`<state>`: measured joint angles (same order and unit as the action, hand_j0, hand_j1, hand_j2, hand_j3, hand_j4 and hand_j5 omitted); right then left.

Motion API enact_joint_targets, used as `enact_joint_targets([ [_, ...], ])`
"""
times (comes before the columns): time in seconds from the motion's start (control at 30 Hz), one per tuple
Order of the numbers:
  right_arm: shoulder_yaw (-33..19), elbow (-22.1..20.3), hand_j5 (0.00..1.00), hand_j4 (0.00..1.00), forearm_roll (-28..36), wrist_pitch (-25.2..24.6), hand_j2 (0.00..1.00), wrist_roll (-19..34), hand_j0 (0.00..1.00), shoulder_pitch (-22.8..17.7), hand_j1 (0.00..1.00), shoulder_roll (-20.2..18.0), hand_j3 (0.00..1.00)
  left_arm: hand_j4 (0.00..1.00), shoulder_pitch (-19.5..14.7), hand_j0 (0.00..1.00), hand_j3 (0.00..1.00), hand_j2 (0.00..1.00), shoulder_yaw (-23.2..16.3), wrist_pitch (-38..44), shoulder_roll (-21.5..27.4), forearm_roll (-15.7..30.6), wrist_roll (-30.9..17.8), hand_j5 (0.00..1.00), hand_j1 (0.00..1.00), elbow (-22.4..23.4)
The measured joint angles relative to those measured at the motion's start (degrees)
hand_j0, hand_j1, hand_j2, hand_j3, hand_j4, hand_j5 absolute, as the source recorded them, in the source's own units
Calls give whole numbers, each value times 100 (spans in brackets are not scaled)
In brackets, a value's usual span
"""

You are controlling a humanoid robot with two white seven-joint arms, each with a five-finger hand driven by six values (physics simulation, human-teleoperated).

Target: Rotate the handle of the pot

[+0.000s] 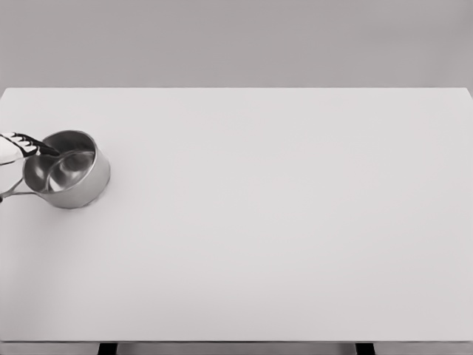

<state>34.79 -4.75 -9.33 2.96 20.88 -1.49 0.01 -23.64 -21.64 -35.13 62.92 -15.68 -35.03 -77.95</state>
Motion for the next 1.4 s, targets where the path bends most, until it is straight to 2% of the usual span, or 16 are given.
enact_joint_targets([
  [0.5, -1, 0, 100, 100, 0, 0, 100, 1, 100, 0, 100, 0, 100, 100, -246, 100, 100, 100, 30, 0, -130, -121, 1, 100, 100, 202],
  [0.73, 0, 0, 100, 100, 0, 0, 100, 1, 100, 0, 100, 0, 100, 100, -185, 100, 100, 100, 90, -1, 45, 423, 0, 100, 100, 86],
  [0.87, 0, 0, 100, 100, 0, 0, 100, 0, 100, 0, 100, 0, 100, 100, -141, 100, 100, 100, 59, -2, 163, 513, 0, 100, 100, -104],
  [1.03, 0, 0, 100, 100, 0, -2, 100, 0, 100, 0, 100, 0, 100, 100, 123, 100, 100, 100, 31, -3, 309, 614, 0, 100, 100, -323],
  [1.23, 0, 0, 100, 100, 0, -3, 100, -1, 100, 0, 100, 0, 100, 100, 237, 100, 100, 100, 25, -1, 304, 611, 0, 100, 100, -253],
  [1.4, 0, 0, 100, 100, 0, -2, 100, -2, 100, 0, 100, 0, 100, 100, 229, 100, 100, 100, 56, -1, 160, 568, 1, 100, 100, 79],
])
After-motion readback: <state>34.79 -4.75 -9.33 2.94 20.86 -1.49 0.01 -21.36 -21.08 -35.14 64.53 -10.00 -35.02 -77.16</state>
